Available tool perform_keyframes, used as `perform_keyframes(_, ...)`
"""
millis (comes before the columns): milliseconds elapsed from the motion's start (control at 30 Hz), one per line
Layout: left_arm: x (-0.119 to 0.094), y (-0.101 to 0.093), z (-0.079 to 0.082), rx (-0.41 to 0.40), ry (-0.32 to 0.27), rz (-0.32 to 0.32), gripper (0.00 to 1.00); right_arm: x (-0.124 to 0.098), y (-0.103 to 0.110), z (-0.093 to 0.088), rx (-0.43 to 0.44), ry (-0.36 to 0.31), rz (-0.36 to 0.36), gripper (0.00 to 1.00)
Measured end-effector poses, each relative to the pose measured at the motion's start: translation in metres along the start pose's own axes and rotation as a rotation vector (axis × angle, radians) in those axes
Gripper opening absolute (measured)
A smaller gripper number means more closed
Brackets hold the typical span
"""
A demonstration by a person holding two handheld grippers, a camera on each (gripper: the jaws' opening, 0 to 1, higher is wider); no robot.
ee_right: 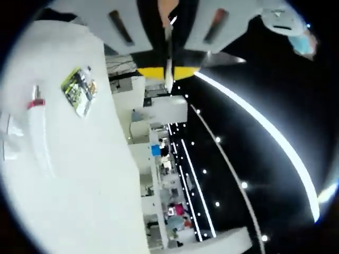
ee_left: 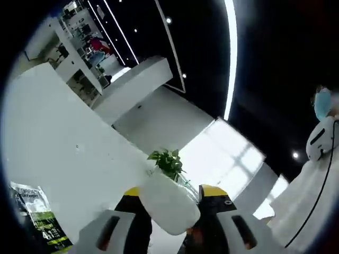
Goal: Arrange the skincare products in the storage area until every visible bottle or jar stands upright without overlapping.
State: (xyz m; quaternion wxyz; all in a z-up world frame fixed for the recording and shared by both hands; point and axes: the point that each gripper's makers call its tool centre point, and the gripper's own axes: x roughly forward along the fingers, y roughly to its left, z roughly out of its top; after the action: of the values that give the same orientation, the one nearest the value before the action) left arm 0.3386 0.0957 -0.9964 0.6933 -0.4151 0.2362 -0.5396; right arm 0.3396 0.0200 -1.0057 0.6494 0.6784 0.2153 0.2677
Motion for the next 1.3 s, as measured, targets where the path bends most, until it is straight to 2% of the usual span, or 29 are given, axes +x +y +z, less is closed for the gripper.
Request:
perform_keyframes(100, -0.002, 0.011, 0.001, -0.026, -0.010, 0.026, 0.36, 0.007, 0.002, 0.005, -0.087, 0.025, -0.018, 0.00)
perform_keyframes(167, -0.004, 0.025, 0.006, -0.040, -0.036, 0.088, 0.38, 0.018, 0.009, 0.011, -0.153, 0.055, -0.022, 0.00)
perform_keyframes(267, -0.006, 0.027, 0.015, -0.067, -0.067, 0.079, 0.39, 0.032, 0.014, 0.015, -0.236, 0.121, -0.035, 0.00)
perform_keyframes(333, -0.008, 0.033, 0.019, -0.064, -0.074, 0.103, 0.42, 0.040, 0.017, 0.020, -0.291, 0.149, -0.043, 0.00)
perform_keyframes(400, -0.010, 0.038, 0.020, -0.054, -0.068, 0.121, 0.43, 0.046, 0.021, 0.020, -0.334, 0.171, -0.050, 0.00)
perform_keyframes(467, -0.016, 0.047, 0.021, -0.051, -0.050, 0.147, 0.43, 0.050, 0.023, 0.023, -0.412, 0.208, -0.076, 0.00)
perform_keyframes(533, -0.019, 0.049, 0.019, -0.041, -0.037, 0.165, 0.43, 0.051, 0.025, 0.024, -0.440, 0.232, -0.072, 0.00)
perform_keyframes(567, -0.022, 0.055, 0.020, 0.027, -0.030, 0.210, 0.43, 0.053, 0.024, 0.025, -0.482, 0.246, -0.087, 0.00)
perform_keyframes(600, -0.025, 0.057, 0.019, 0.041, -0.019, 0.224, 0.42, 0.053, 0.025, 0.025, -0.490, 0.258, -0.086, 0.00)
perform_keyframes(733, -0.034, 0.058, 0.019, 0.023, -0.014, 0.231, 0.34, 0.051, 0.027, 0.029, -0.528, 0.275, -0.098, 0.00)
perform_keyframes(767, -0.041, 0.067, 0.020, 0.077, -0.002, 0.298, 0.31, 0.050, 0.027, 0.031, -0.539, 0.274, -0.106, 0.00)
perform_keyframes(833, -0.046, 0.072, 0.025, 0.196, 0.014, 0.364, 0.35, 0.049, 0.026, 0.034, -0.586, 0.286, -0.127, 0.00)
perform_keyframes(900, -0.045, 0.071, 0.024, 0.216, 0.048, 0.384, 0.39, 0.048, 0.024, 0.036, -0.655, 0.319, -0.156, 0.00)
perform_keyframes(933, -0.043, 0.068, 0.023, 0.230, 0.066, 0.372, 0.39, 0.048, 0.024, 0.035, -0.688, 0.336, -0.169, 0.00)
perform_keyframes(967, -0.040, 0.065, 0.021, 0.248, 0.094, 0.361, 0.39, 0.047, 0.023, 0.034, -0.723, 0.360, -0.182, 0.00)
perform_keyframes(1000, -0.036, 0.063, 0.016, 0.284, 0.153, 0.354, 0.39, 0.047, 0.021, 0.031, -0.791, 0.412, -0.207, 0.00)
perform_keyframes(1067, -0.032, 0.062, 0.011, 0.318, 0.199, 0.356, 0.43, 0.047, 0.020, 0.027, -0.848, 0.451, -0.227, 0.00)
perform_keyframes(1133, -0.021, 0.057, -0.003, 0.359, 0.296, 0.315, 0.53, 0.047, 0.019, 0.016, -0.930, 0.527, -0.235, 0.00)
perform_keyframes(1167, -0.017, 0.054, -0.011, 0.347, 0.337, 0.292, 0.61, 0.046, 0.017, 0.004, -0.991, 0.608, -0.230, 0.00)
perform_keyframes(1200, -0.014, 0.051, -0.020, 0.333, 0.379, 0.273, 0.65, 0.046, 0.017, 0.001, -1.013, 0.629, -0.227, 0.00)
perform_keyframes(1233, -0.011, 0.049, -0.025, 0.346, 0.407, 0.256, 0.66, 0.046, 0.016, -0.002, -1.034, 0.650, -0.224, 0.00)
perform_keyframes(1300, -0.003, 0.040, -0.039, 0.423, 0.483, 0.203, 0.64, 0.044, 0.015, -0.017, -1.089, 0.736, -0.205, 0.00)
